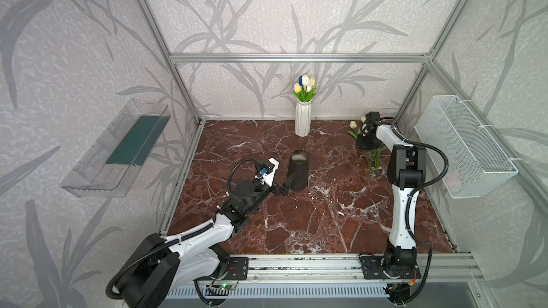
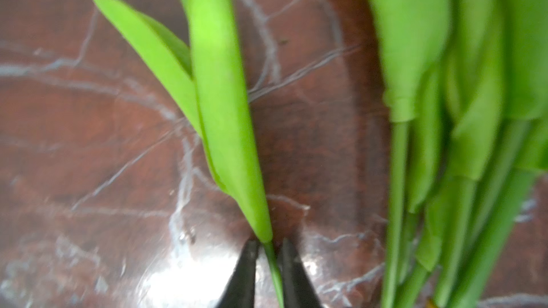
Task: Arrange the flowers into the vase
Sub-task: 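Grasp a white tulip stem from the bundle with the right gripper, then lift the white tulip and carry it over the black vase with the right gripper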
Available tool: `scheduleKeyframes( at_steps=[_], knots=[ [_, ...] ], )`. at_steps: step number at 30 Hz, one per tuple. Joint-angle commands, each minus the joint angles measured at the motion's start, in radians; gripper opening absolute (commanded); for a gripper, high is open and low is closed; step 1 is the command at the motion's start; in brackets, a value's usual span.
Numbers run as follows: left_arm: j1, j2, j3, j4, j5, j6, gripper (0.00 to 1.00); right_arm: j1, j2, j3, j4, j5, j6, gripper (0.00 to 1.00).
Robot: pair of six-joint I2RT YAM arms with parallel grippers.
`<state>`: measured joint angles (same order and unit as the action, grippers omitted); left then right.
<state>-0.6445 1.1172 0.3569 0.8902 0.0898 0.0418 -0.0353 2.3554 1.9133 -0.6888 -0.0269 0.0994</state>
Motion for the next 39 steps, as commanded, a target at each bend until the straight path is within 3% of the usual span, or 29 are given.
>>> scheduleKeyframes(
  at_steps=[1, 4, 14, 24, 28, 32, 39],
  knots=[
    [0.011, 0.039, 0.006, 0.132, -0.001, -0.003, 0.99, 0.034, -0.065, -0.099, 0.022, -0.116, -0.02, 0.07],
    [0.014, 0.047, 0.019, 0.112, 0.044, -0.009, 0.99, 0.066, -0.148, -0.202, 0.085, -0.122, -0.009, 0.0],
    [0.015, 0.046, -0.083, 0.205, -0.031, -0.024, 0.99, 0.08, -0.447, -0.469, 0.265, -0.214, 0.046, 0.0],
    [0.015, 0.05, -0.061, 0.212, -0.124, 0.021, 0.99, 0.118, -0.934, -0.873, 0.791, -0.467, 0.165, 0.0],
    [0.015, 0.111, -0.092, 0.398, -0.178, 0.036, 0.99, 0.201, -1.101, -0.981, 0.978, -0.481, 0.165, 0.0],
    [0.016, 0.112, -0.07, 0.361, -0.194, 0.063, 0.99, 0.3, -1.152, -1.034, 1.182, -0.506, 0.183, 0.0],
    [0.016, 0.137, -0.064, 0.34, -0.207, 0.068, 0.99, 0.495, -1.072, -0.988, 1.472, -0.495, 0.177, 0.0]
  ],
)
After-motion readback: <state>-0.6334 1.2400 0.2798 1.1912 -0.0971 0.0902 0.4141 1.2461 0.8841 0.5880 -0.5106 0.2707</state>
